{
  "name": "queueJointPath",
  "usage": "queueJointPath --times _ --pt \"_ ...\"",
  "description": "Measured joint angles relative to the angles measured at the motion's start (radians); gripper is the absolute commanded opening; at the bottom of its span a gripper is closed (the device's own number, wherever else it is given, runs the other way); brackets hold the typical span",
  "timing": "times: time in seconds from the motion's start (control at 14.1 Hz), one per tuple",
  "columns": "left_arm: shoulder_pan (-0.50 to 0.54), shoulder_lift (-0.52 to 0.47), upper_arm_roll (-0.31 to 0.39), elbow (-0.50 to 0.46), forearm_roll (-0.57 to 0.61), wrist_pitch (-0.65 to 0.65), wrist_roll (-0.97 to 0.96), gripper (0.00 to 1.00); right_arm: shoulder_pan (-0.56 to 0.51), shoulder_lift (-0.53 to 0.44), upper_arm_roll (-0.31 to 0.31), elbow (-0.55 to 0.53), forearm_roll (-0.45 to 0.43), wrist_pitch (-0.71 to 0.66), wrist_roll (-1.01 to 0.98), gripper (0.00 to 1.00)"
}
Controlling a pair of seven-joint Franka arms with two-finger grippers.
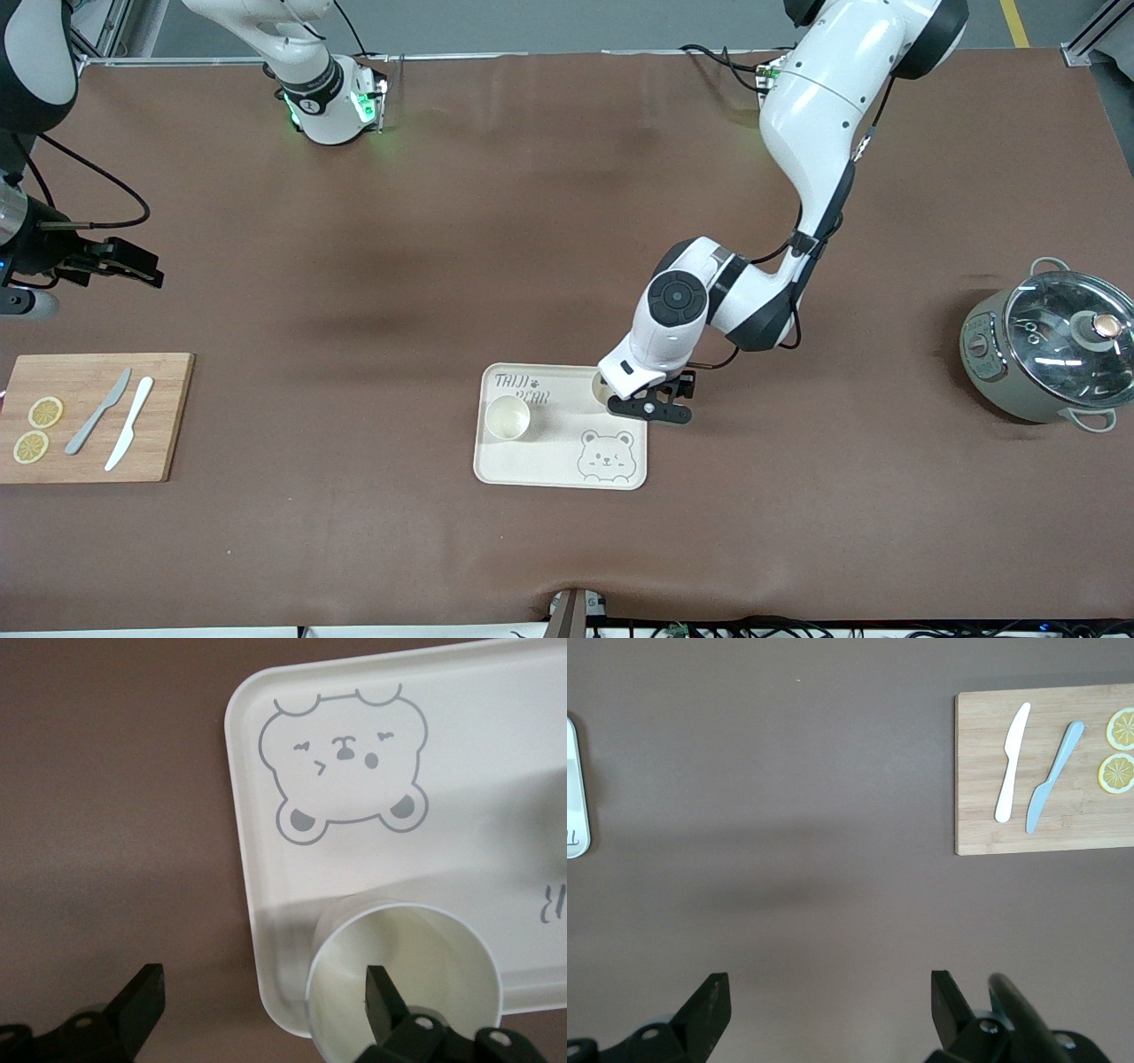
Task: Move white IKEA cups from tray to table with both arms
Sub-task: 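Lower the left gripper and close it on the cup rim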
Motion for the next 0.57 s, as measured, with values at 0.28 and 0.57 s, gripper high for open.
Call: queueJointPath --times 0.28,0.57 --pt "0.0 0.0 0.0 -0.003 0.0 0.001 0.0 1.0 0.0 0.0 0.0 0.0 0.0 0.0 0.0 1.0" --pt "0.0 0.0 0.0 -0.004 0.0 0.002 -0.009 0.85 0.0 0.0 0.0 0.0 0.0 0.0 0.0 1.0"
